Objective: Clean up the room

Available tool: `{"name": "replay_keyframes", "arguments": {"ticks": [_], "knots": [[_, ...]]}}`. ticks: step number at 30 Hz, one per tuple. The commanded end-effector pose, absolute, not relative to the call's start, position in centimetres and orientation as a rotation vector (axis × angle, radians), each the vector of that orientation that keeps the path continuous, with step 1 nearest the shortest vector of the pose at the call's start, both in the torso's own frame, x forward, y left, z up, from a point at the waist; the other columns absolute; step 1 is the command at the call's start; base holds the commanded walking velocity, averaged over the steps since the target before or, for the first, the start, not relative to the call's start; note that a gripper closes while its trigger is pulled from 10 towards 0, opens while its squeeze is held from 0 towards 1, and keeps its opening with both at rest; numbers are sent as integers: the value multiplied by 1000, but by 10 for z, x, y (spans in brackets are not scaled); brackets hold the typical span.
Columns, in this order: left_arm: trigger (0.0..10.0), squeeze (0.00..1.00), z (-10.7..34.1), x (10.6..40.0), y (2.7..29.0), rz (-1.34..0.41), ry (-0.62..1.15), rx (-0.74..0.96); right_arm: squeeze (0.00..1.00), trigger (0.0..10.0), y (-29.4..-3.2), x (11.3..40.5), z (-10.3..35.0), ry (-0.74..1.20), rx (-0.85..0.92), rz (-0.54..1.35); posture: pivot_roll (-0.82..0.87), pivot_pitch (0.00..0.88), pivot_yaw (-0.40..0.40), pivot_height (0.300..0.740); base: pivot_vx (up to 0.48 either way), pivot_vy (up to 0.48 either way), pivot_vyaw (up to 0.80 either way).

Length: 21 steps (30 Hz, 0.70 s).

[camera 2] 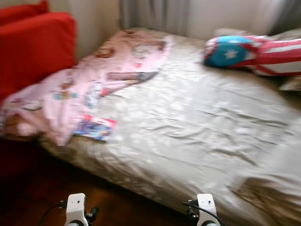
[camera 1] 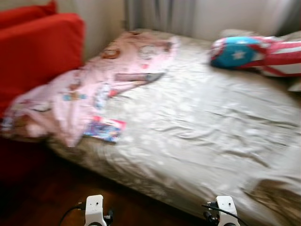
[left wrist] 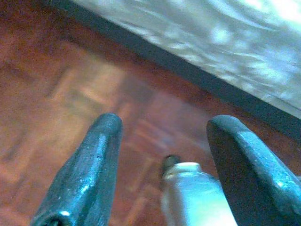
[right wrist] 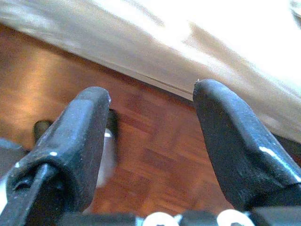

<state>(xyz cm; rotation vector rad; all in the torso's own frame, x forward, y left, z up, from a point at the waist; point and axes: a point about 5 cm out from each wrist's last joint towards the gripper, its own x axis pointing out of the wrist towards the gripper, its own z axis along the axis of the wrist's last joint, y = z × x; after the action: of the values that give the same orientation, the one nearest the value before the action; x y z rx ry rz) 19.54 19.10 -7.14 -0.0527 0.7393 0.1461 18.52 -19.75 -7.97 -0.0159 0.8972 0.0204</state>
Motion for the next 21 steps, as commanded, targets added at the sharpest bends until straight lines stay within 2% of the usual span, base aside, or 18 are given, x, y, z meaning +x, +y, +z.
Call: {"name": "replay_keyframes", "arguments": {"ticks": [1, 16, 19, 21], "knots": [[10000, 0, -76, 187, 196, 154, 773, -39, 0, 10000, -191, 173, -87, 944, 3, 30, -54, 123, 2, 740, 0, -480, -694], [10000, 0, -76, 187, 196, 147, 776, -37, 0, 10000, -190, 173, -87, 946, 1, 32, -61, 91, 7, 740, 0, -480, -690], [10000, 0, -75, 188, 197, 146, 776, -34, 0, 10000, -189, 173, -87, 940, 2, 32, -61, 88, 9, 740, 0, -358, -635], [10000, 0, -75, 188, 197, 151, 776, -36, 0, 10000, -189, 174, -86, 932, 6, 30, -61, 88, 10, 740, 0, -127, 0]]}}
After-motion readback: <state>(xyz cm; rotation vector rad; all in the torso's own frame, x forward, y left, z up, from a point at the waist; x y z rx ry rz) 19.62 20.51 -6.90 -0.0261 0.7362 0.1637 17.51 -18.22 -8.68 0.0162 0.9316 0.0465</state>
